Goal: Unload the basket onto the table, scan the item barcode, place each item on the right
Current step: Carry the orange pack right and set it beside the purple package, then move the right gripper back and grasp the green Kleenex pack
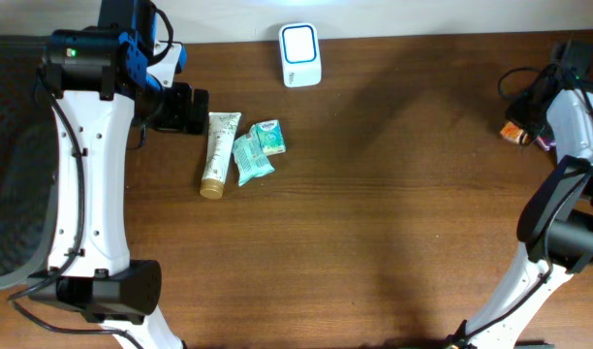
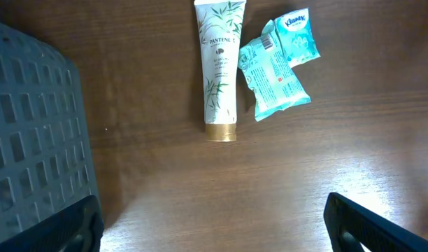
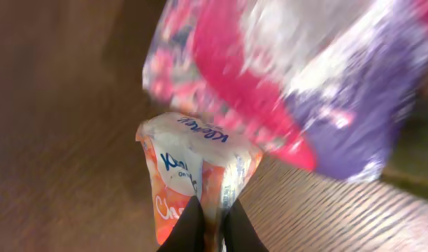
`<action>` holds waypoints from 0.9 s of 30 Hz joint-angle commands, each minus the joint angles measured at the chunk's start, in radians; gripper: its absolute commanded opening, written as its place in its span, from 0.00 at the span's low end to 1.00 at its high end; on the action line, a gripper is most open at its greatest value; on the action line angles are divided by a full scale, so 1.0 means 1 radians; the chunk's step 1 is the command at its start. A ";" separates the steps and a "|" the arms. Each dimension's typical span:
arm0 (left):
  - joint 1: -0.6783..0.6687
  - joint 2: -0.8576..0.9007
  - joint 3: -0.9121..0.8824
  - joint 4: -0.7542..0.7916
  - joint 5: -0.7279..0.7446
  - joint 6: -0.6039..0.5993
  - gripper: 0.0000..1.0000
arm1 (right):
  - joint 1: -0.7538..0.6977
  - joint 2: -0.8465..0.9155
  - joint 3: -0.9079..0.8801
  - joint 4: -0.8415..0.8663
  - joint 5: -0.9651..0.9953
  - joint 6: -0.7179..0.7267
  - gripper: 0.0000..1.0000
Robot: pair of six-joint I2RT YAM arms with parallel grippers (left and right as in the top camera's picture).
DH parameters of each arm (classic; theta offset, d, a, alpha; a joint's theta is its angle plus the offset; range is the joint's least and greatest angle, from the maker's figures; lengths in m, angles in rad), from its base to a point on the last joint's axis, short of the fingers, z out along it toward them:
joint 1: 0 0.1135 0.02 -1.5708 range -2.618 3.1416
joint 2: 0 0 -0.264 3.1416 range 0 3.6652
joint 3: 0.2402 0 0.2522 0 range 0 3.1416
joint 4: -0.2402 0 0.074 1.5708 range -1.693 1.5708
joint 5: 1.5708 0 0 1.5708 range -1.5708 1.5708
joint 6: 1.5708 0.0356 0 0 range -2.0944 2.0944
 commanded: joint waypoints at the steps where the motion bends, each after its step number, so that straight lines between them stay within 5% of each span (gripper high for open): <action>1: -0.001 -0.009 0.002 0.000 -0.006 0.012 0.99 | 0.001 0.014 -0.046 -0.002 -0.095 0.010 0.04; 5: -0.001 -0.009 0.002 0.001 -0.006 0.012 0.99 | -0.022 0.014 -0.095 0.062 -0.053 0.022 0.04; 8: -0.001 -0.009 0.002 0.001 -0.006 0.012 0.99 | -0.071 0.014 -0.095 0.103 -0.055 0.077 0.16; 15: -0.001 -0.009 0.002 0.001 -0.006 0.012 0.99 | -0.124 0.013 -0.072 0.168 -0.061 -0.002 0.04; 16: -0.001 -0.009 0.002 0.001 -0.006 0.012 0.99 | -0.121 0.007 -0.050 0.152 -0.079 -0.023 0.15; 17: -0.001 -0.009 0.002 0.001 -0.006 0.012 0.99 | -0.116 -0.002 -0.029 0.134 -0.092 -0.040 0.43; 22: -0.001 -0.009 0.002 0.000 -0.006 0.012 0.99 | -0.039 -0.088 0.057 0.042 -0.210 -0.048 0.67; 23: -0.001 -0.009 0.002 0.001 -0.006 0.012 0.99 | -0.008 -0.109 0.058 0.031 -0.318 -0.048 0.77; 27: -0.001 -0.009 0.002 0.001 -0.006 0.012 0.99 | 0.119 -0.121 0.051 -0.026 -0.700 -0.048 0.89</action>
